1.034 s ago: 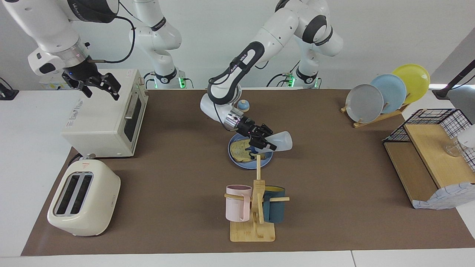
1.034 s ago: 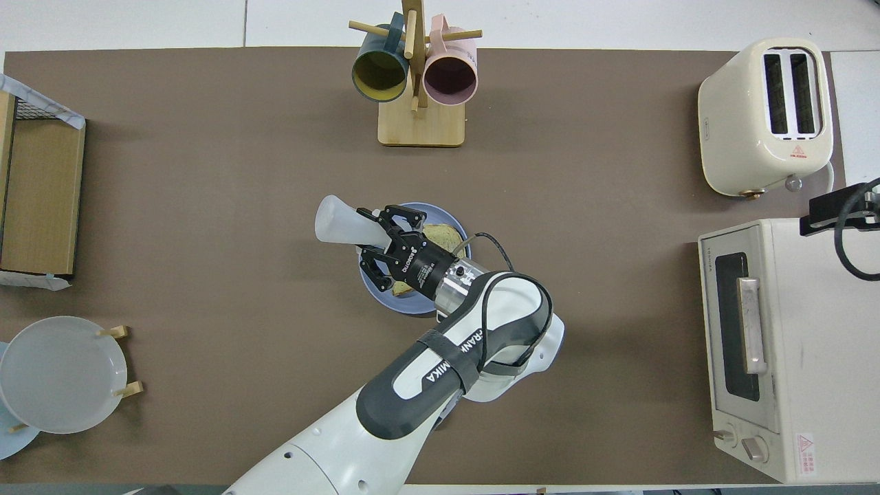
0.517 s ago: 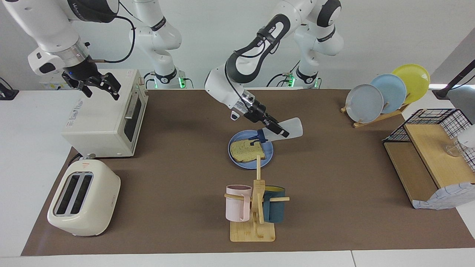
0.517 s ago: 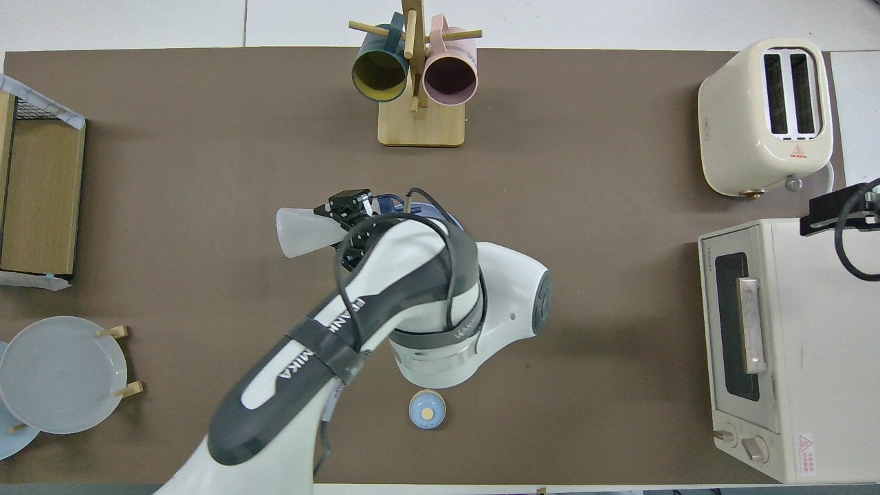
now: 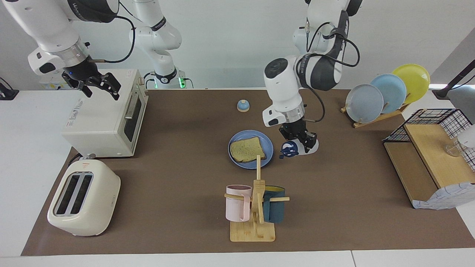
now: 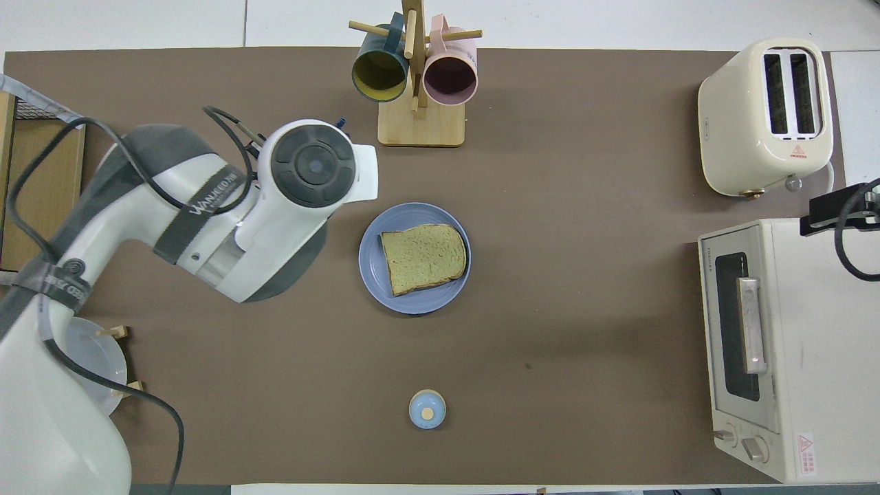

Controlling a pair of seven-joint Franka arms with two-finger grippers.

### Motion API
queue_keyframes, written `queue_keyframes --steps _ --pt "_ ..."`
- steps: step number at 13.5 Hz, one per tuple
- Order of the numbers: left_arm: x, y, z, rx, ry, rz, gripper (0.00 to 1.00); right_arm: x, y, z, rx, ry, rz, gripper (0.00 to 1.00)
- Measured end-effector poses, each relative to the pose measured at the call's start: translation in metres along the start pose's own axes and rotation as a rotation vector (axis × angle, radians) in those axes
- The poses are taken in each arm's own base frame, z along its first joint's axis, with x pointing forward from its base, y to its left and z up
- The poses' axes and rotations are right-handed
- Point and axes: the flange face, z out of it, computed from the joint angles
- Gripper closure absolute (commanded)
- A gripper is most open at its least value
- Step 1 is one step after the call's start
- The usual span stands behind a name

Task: Put bread on plate and add seasoning
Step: 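Carry the bottle back toward the mug rack with the left gripper, then set the bottle down beside the mug rack and open the left gripper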

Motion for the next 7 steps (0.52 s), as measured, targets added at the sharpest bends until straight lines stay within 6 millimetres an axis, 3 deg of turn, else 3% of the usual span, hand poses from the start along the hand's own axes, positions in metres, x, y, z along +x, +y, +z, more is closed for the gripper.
queue_keyframes --steps 5,7 --pt "-0.014 -0.06 0.045 -0.152 0.264 -0.26 1.0 0.0 -0.001 0.0 0.0 0.0 -0.001 0.0" --pt "-0.022 -0.074 0.062 -0.166 0.408 -0.391 1.0 0.0 -0.002 0.0 0.0 0.0 -0.003 0.0"
